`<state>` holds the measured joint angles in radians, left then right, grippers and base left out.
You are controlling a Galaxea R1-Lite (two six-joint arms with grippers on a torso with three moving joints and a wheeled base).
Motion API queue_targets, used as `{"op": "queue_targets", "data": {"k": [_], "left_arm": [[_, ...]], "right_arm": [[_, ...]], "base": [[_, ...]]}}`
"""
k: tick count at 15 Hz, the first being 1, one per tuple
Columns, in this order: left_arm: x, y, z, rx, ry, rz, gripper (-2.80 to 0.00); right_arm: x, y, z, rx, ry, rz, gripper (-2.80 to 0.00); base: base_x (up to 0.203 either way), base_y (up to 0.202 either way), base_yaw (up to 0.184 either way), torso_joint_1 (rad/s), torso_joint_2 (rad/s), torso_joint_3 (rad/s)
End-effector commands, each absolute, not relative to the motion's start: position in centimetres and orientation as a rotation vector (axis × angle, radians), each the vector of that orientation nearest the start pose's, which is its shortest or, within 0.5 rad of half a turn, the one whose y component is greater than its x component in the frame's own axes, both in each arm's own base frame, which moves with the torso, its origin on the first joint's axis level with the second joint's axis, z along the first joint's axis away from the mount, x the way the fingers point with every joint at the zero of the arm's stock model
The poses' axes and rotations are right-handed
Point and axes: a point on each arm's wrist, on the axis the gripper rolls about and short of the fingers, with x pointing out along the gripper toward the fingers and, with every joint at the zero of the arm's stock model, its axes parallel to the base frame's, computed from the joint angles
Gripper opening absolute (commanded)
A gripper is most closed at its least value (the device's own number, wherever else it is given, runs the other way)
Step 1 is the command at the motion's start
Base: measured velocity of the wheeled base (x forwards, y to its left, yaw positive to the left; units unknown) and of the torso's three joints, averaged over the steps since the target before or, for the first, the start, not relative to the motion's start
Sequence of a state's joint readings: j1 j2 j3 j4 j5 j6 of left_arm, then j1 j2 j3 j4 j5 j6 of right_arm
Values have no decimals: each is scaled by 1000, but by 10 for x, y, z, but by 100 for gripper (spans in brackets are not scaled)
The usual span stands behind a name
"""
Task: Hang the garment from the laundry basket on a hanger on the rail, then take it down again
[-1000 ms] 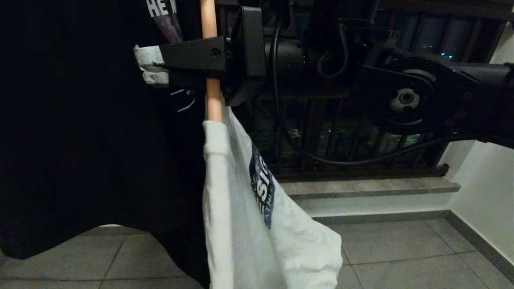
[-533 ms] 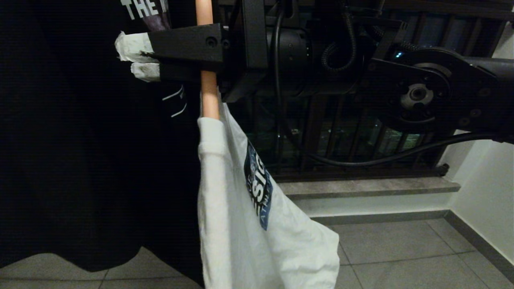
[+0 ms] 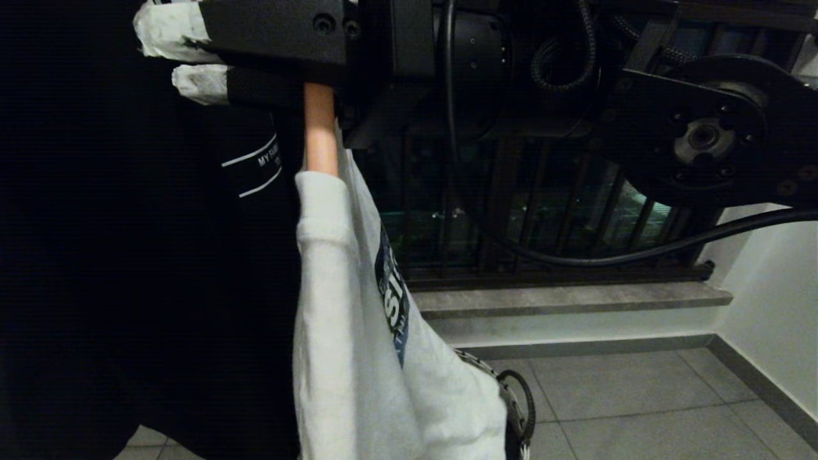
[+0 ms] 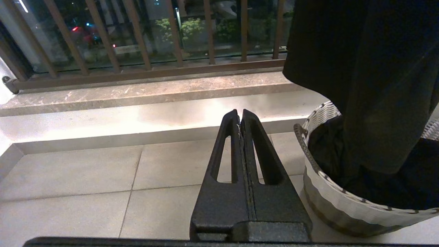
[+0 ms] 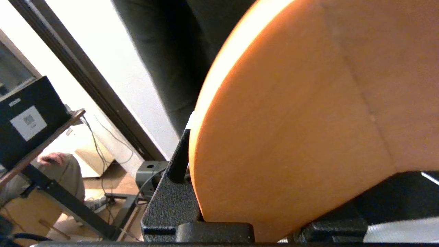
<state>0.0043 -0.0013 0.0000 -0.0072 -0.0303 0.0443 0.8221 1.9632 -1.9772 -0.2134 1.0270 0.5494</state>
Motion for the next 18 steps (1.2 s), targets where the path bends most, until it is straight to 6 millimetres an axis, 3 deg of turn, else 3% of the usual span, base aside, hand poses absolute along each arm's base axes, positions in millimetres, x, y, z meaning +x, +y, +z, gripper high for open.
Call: {"op": "queue_targets", "data": {"k": [1, 4, 9, 14, 18], "left_arm": [[-23, -1, 75, 45, -7, -26, -280], [-23, -1, 75, 45, -7, -26, -280], [-23, -1, 75, 45, -7, -26, -280], [-23, -1, 75, 45, -7, -26, -280], [-23, -1, 75, 43, -7, -26, -280]], "right_arm": [[238, 285, 382, 351, 235, 1869, -280], [244, 291, 373, 355, 263, 1859, -280], [273, 296, 349, 366, 310, 1799, -280], [299, 259, 359, 373, 246, 1692, -280], [299, 220, 378, 381, 213, 1620, -280]], "base": [[0, 0, 0, 0, 0, 0], [0, 0, 0, 0, 0, 0], [0, 0, 0, 0, 0, 0], [0, 0, 0, 0, 0, 0], [0, 0, 0, 0, 0, 0]]}}
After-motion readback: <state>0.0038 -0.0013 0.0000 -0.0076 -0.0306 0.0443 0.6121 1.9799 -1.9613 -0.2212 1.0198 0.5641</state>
